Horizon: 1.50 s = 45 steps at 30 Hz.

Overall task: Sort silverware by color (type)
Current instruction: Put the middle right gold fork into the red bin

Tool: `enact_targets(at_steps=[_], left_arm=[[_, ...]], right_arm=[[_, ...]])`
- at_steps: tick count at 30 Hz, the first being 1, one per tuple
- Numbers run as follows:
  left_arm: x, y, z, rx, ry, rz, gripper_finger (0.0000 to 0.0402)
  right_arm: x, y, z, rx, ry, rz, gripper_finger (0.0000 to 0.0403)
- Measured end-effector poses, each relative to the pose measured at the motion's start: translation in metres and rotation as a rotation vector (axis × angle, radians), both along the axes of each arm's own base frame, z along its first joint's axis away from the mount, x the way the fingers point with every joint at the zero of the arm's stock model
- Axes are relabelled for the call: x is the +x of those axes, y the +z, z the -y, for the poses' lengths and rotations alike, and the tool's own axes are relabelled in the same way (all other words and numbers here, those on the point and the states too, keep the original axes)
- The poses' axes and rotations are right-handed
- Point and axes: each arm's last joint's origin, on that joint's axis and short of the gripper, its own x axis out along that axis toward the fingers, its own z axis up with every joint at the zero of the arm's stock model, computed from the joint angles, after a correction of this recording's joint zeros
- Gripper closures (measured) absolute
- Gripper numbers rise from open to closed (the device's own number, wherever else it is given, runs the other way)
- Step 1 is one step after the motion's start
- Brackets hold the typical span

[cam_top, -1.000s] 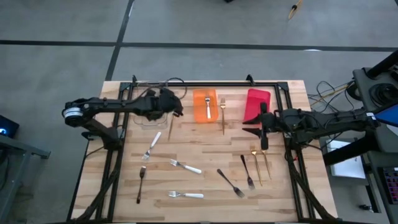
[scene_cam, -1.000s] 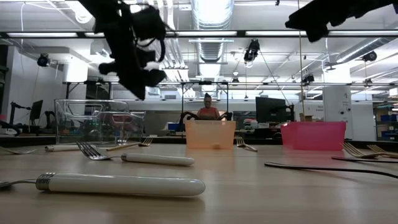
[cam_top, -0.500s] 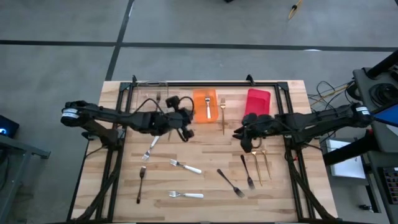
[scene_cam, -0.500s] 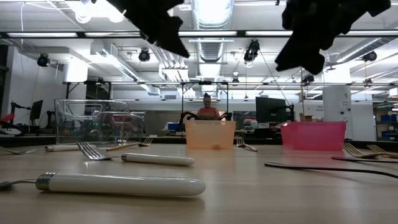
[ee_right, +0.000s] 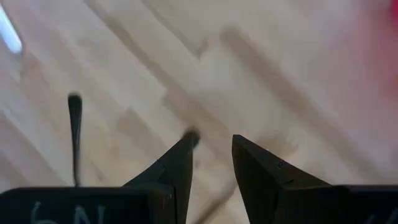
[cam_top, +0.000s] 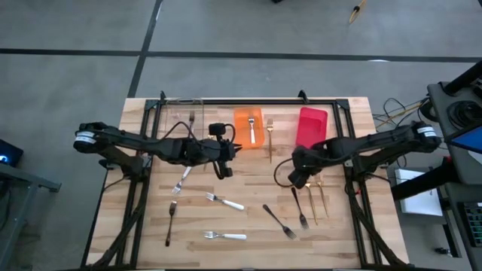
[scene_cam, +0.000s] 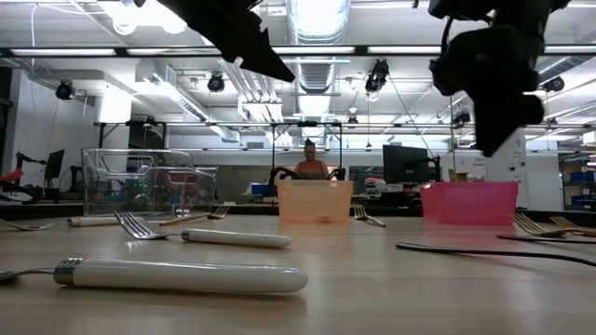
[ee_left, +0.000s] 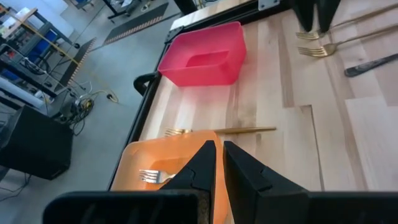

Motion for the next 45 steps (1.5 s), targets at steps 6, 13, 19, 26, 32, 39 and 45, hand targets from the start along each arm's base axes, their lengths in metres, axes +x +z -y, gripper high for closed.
enact_targets(at_steps=[6, 13, 19, 26, 32, 39, 45], left_arm=[[-0.001, -0.001, 0.000, -0.030, 0.017, 0.010, 0.0388], [-0.004, -0.007, 0.000, -0.037, 0.030, -0.046, 0.0388], [-0.013, -0.009, -0.001, -0.078, 0.063, -0.101, 0.0388], [-0.040, -0.012, -0.002, -0.105, 0.066, -0.023, 0.0388], [-0.063, 0.004, -0.004, -0.117, 0.050, 0.182, 0.0388], [-0.078, 0.013, -0.004, -0.129, 0.043, 0.275, 0.0388], [-0.079, 0.012, -0.004, -0.122, 0.040, 0.278, 0.0388]], right_arm=[[-0.006, -0.008, -0.017, 0.124, -0.063, -0.121, 0.0300], [-0.006, -0.017, -0.034, 0.212, -0.139, -0.225, 0.0300], [-0.002, -0.032, -0.040, 0.208, -0.200, -0.325, 0.0300], [0.002, -0.043, -0.041, 0.194, -0.148, -0.374, 0.0268], [0.004, -0.048, -0.040, 0.145, -0.128, -0.380, 0.0225], [0.007, -0.057, -0.041, 0.111, -0.131, -0.409, 0.0216], [0.008, -0.064, -0.041, 0.096, -0.112, -0.432, 0.0227]])
